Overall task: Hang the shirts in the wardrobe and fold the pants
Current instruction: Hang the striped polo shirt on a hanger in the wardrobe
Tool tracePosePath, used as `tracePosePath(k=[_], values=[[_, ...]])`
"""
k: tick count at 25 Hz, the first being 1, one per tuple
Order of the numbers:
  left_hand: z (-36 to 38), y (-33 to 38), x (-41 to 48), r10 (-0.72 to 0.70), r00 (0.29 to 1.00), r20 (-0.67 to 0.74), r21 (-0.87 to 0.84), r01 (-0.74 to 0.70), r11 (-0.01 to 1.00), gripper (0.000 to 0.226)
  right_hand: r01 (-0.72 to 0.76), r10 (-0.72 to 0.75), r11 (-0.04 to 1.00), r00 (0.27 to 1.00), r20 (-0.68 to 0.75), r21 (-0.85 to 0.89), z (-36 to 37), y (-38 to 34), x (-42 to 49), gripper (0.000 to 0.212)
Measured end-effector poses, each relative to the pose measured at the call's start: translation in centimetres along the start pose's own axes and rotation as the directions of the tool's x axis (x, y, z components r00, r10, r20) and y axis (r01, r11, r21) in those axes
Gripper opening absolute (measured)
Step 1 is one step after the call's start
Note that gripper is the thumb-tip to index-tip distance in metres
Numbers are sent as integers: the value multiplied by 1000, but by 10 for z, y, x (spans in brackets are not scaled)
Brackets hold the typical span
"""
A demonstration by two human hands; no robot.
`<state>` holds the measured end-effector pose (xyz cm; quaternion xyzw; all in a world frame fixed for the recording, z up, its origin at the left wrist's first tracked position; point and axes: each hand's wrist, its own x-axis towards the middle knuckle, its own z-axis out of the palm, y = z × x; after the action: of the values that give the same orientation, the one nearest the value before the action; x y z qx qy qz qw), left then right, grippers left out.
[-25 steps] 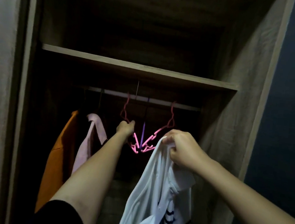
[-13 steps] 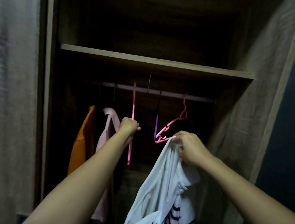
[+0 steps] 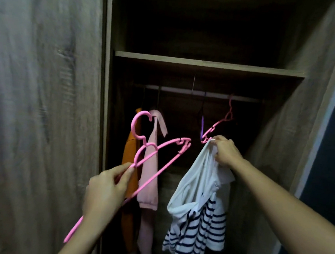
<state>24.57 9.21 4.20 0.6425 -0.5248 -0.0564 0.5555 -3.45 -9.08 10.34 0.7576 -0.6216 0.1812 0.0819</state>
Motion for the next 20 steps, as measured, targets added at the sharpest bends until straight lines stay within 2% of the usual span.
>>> tracePosePath(k=[2,5,10,12,14,16,17,18,19,20], values=[[-12,-1,-7,14,999,43,-9,-14,1000,22,29,-29,1000,999,31,-10,-6,-10,-3,55],[-10,3,-9,91,988,129,34,-96,995,23,154,-148,985,986,76,-77,-15,-33,-16,56],[26,-4,-10,121,979,167,-54,-113,992,22,442,-431,892,895,116,-94,-24,-91,-47,61],[33,-7,-13,133,983,124,-171,-111,979,20,514,-505,856,855,119,-56,-35,-97,-56,58],[34,-10,-15,146,987,62,-304,-121,945,18,558,-557,830,829,36,-7,-53,-93,-63,49],[31,-11,-14,161,986,44,-449,-125,885,17,563,-568,823,816,-106,-77,-68,-84,-64,44],[29,-9,-11,178,983,41,-504,-133,853,17,547,-564,824,816,-127,-146,-75,-81,-63,49],[27,-6,-6,203,979,10,-514,-169,841,16,527,-556,824,823,-116,-208,-78,-80,-61,57],[26,-3,-1,233,970,-70,-451,-239,860,16,507,-545,825,830,-116,-249,-79,-79,-60,62],[25,-2,2,265,946,-185,-316,-312,896,22,486,-533,832,833,-146,-266,-77,-78,-59,62]])
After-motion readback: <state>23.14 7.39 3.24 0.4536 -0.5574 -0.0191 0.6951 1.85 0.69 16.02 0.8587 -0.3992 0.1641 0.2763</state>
